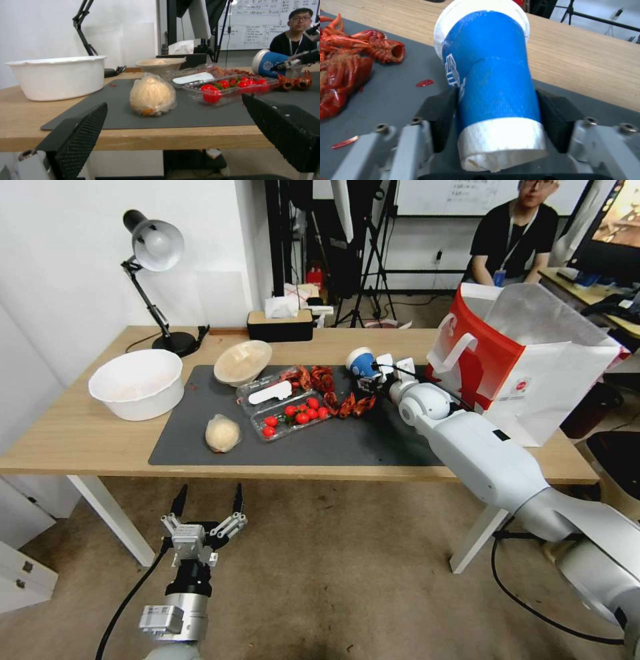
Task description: Pick up the trash from the table and place it into the takeout bag.
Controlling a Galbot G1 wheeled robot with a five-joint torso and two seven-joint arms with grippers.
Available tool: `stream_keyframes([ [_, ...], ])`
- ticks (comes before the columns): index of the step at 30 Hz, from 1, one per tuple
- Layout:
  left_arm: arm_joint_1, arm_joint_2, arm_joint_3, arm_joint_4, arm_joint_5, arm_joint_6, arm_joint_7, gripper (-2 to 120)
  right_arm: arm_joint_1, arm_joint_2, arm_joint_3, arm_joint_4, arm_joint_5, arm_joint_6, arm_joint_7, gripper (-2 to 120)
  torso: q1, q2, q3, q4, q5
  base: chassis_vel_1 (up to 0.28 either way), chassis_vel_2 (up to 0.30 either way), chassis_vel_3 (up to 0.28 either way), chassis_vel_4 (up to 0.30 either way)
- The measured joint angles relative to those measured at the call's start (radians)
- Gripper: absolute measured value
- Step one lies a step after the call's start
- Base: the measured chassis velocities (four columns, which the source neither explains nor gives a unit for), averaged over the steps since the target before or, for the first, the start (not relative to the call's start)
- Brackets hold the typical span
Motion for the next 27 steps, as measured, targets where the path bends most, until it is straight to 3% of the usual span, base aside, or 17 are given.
stream_keyframes([
  [1, 0.0, 0.0, 0.002, 0.0, 0.001, 0.0, 0.0, 100, 0.0, -0.002, 0.0, -0.001, -0.001, 0.004, 0.0, 53, 0.0, 0.0, 0.0, 0.0, 0.0001, 0.0, 0.0, 0.0, 0.0],
  [3, 0.0, 0.0, 0.002, 0.0, 0.001, 0.0, 0.0, 100, 0.0, -0.002, 0.0, -0.001, -0.001, 0.004, 0.0, 53, 0.0, 0.0, 0.0, 0.0, 0.0001, 0.0, 0.0, 0.0, 0.0],
  [4, 0.0, 0.0, 0.002, 0.0, 0.002, 0.0, 0.0, 100, 0.0, -0.004, 0.0, -0.001, -0.002, 0.005, 0.0, 40, 0.0, 0.0, 0.0, 0.0, 0.0001, 0.0, 0.0, 0.0, 0.0],
  [7, 0.001, 0.0, 0.003, 0.0, 0.003, 0.0, 0.001, 100, 0.0, -0.006, 0.0, -0.001, -0.003, 0.007, -0.001, 32, 0.0, 0.0, 0.0, 0.0001, 0.0, 0.0, 0.0, 0.0, 0.0],
  [8, 0.001, 0.0, 0.003, 0.0, 0.004, 0.0, 0.001, 100, 0.0, -0.007, 0.001, -0.001, -0.003, 0.007, -0.001, 24, 0.0, 0.0, 0.0, 0.0, 0.0001, 0.0, 0.0, 0.0, 0.0],
  [10, 0.002, 0.0, 0.003, 0.0, 0.004, 0.0, 0.001, 100, 0.0, -0.007, 0.001, -0.001, -0.003, 0.008, -0.001, 22, 0.0, 0.0, 0.0, 0.0, 0.0001, 0.0, 0.0, 0.0, 0.0],
  [15, 0.004, 0.0, 0.003, -0.001, 0.005, 0.0, 0.001, 100, -0.003, -0.011, 0.007, 0.01, -0.004, 0.009, -0.001, 5, 0.0, 0.0, 0.0, 0.0001, 0.0001, 0.0, 0.0, 0.0, 0.0],
  [22, 0.005, -0.001, 0.004, -0.004, 0.006, 0.0, 0.002, 100, -0.021, -0.023, 0.031, 0.06, -0.03, 0.019, 0.006, 3, 0.0, 0.0, 0.0, -0.0001, 0.0002, 0.0, 0.0, 0.0, 0.0],
  [24, 0.005, -0.001, 0.002, -0.005, 0.006, -0.001, 0.002, 100, -0.056, -0.051, 0.085, 0.169, -0.073, 0.029, 0.035, 3, 0.0, 0.0, 0.0, 0.0, 0.0002, 0.0, 0.0, 0.0, 0.0],
  [26, 0.005, -0.002, 0.001, -0.006, 0.006, -0.001, 0.002, 100, -0.069, -0.061, 0.102, 0.204, -0.082, 0.029, 0.047, 3, 0.0, 0.0, 0.0, 0.0, 0.0, 0.0, 0.0, 0.0, 0.0],
  [27, 0.006, -0.002, -0.001, -0.007, 0.006, -0.002, 0.002, 100, -0.102, -0.088, 0.143, 0.294, -0.093, 0.024, 0.078, 3, 0.0, 0.0, 0.0, -0.0001, 0.0002, 0.0, 0.0, 0.0, 0.0],
])
